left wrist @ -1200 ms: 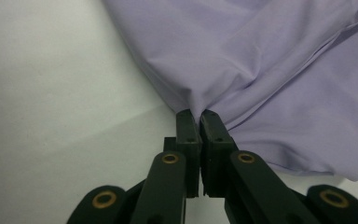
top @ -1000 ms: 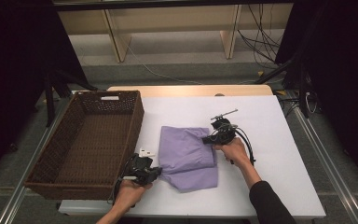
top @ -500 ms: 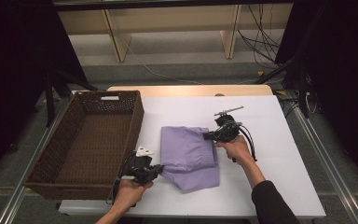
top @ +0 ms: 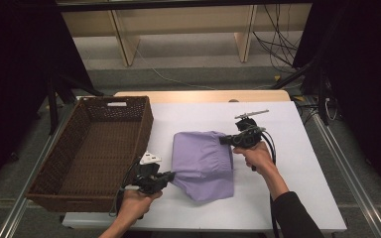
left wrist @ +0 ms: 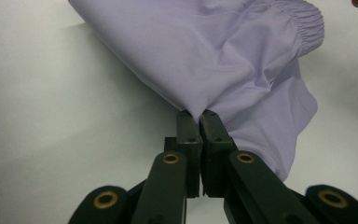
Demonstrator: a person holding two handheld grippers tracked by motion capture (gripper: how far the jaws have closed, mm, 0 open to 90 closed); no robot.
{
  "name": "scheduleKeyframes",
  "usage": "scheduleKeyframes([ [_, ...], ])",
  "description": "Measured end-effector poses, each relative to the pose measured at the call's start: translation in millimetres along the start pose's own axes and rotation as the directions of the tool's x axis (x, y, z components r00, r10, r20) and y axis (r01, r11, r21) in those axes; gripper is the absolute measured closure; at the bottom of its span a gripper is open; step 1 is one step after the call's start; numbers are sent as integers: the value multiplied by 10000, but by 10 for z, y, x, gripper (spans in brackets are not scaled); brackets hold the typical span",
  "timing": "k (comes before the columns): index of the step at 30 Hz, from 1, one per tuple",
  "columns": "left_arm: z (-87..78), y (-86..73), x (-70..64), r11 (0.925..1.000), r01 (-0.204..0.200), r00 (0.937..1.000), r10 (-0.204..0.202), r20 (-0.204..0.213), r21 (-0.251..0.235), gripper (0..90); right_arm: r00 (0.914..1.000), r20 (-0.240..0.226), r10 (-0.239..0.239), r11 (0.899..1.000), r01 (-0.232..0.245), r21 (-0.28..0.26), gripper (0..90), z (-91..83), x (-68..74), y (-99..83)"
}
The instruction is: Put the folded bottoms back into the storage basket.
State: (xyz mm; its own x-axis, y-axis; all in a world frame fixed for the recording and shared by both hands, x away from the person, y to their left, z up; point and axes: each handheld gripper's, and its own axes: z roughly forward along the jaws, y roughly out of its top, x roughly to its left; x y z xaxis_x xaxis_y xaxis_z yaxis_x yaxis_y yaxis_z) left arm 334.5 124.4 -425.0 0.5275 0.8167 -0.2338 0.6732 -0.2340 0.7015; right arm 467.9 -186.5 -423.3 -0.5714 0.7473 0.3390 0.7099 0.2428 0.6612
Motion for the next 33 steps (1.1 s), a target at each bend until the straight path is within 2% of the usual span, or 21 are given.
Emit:
scheduleKeyframes([
  [6,-96,57,5,9997,39,9999,-36,113,-245,879,9999,-138,-62,9993,57,-373,817,-91,46,44],
  [13,-214,133,-13,9988,-87,9997,99,230,-483,879,9994,-316,-131,9969,106,-776,817,-194,126,104],
  [21,-362,233,34,9980,-164,9990,189,412,-604,879,9989,-453,-137,9929,82,-1191,817,-294,183,166],
  [27,-480,310,78,9975,-351,9978,383,532,-609,879,9987,-449,-240,9915,180,-1290,818,-366,264,232],
  [33,-570,359,151,9973,-293,9979,331,559,-678,879,9978,-451,-479,9900,414,-1348,817,-402,366,350],
])
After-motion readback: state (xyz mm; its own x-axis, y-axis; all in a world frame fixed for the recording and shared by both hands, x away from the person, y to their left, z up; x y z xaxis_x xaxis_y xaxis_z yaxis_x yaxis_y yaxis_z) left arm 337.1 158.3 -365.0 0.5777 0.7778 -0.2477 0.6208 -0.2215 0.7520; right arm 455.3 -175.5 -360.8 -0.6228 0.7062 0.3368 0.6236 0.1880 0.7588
